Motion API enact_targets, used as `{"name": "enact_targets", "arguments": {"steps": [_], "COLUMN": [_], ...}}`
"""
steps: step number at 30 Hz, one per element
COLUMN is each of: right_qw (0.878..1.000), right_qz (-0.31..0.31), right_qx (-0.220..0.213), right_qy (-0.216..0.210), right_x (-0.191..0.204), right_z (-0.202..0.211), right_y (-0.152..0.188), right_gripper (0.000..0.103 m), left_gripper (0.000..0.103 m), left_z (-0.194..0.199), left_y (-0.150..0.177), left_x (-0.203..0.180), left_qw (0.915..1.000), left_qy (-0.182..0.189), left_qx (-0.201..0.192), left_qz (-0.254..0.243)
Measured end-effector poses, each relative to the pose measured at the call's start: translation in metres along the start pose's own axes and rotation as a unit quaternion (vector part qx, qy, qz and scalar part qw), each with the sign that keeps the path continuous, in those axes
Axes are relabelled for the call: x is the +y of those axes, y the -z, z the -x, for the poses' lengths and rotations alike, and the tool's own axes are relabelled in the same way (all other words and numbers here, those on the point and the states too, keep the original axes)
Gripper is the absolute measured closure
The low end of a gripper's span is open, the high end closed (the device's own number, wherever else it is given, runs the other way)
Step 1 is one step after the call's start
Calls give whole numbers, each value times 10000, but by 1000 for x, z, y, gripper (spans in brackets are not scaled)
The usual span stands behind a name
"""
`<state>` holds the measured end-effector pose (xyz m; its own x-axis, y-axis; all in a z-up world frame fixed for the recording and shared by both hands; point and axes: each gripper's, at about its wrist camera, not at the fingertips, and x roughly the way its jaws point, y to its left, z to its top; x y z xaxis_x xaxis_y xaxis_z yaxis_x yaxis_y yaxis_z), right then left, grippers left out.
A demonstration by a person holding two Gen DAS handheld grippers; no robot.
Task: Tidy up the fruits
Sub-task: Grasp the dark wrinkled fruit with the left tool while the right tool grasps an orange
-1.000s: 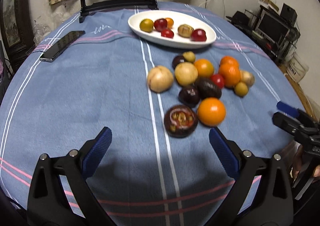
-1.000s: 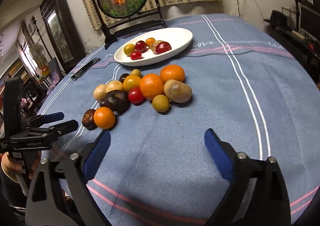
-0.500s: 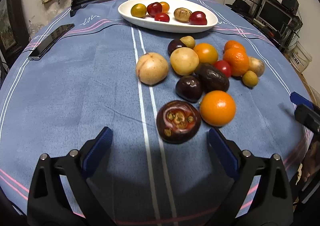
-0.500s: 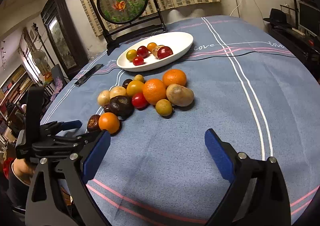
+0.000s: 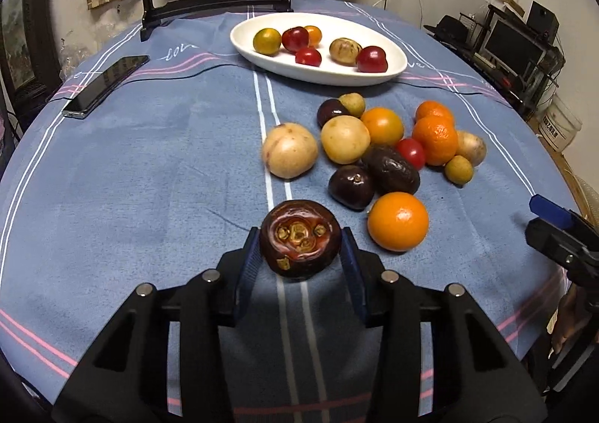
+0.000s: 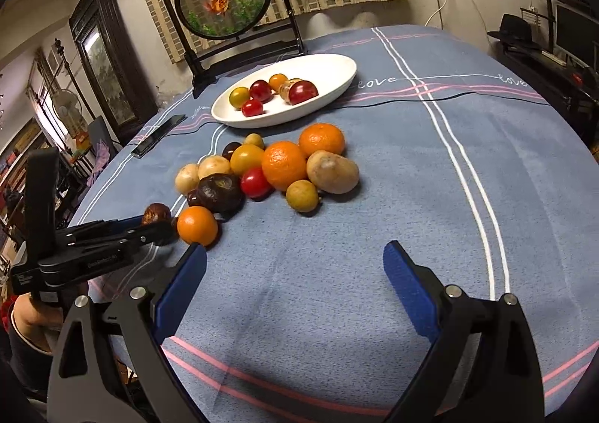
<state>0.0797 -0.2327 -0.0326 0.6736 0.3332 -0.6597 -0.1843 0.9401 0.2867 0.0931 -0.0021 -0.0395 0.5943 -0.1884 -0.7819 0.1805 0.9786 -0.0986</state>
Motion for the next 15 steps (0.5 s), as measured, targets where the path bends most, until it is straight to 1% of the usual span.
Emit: {"name": "enact_targets", "arguments": {"steps": [2, 6, 9, 10, 12, 13, 14, 15], "right_qw": [9999, 9979, 9954, 9944, 9918, 9900, 9893, 9885], "right_qz": [107, 564, 863, 948, 1111, 1175, 1196, 1222], "right_qx": [30, 208, 334, 392, 580, 733, 798, 863], "right_qy": [-85, -234, -258, -234, -263, -272, -260, -218], "right_x": [7, 35, 55, 61, 72, 78, 80, 84], "right_z": [-2, -14, -25, -30, -42, -50, -54, -60], "right_y": [0, 2, 1, 0, -2, -3, -4, -6], "right_gripper": [8, 8, 8, 9, 21, 23, 26, 27], "left_gripper": [60, 60, 60, 60, 60, 60, 60, 60], "left_z": [4, 10, 12, 12, 11, 11, 11, 11], "left_y": [2, 6, 7, 8, 9, 9, 10, 10], "left_x": [4, 13, 22, 25, 30, 33, 36, 38], "left_qw": [10000, 9999, 9997, 9997, 9995, 9994, 9994, 9993], "left_qy": [20, 15, 9, 10, 21, 29, 38, 48], "left_qx": [-34, -93, -111, -109, -110, -107, -104, -102], "left_qz": [39, 121, 203, 228, 287, 316, 337, 356]}}
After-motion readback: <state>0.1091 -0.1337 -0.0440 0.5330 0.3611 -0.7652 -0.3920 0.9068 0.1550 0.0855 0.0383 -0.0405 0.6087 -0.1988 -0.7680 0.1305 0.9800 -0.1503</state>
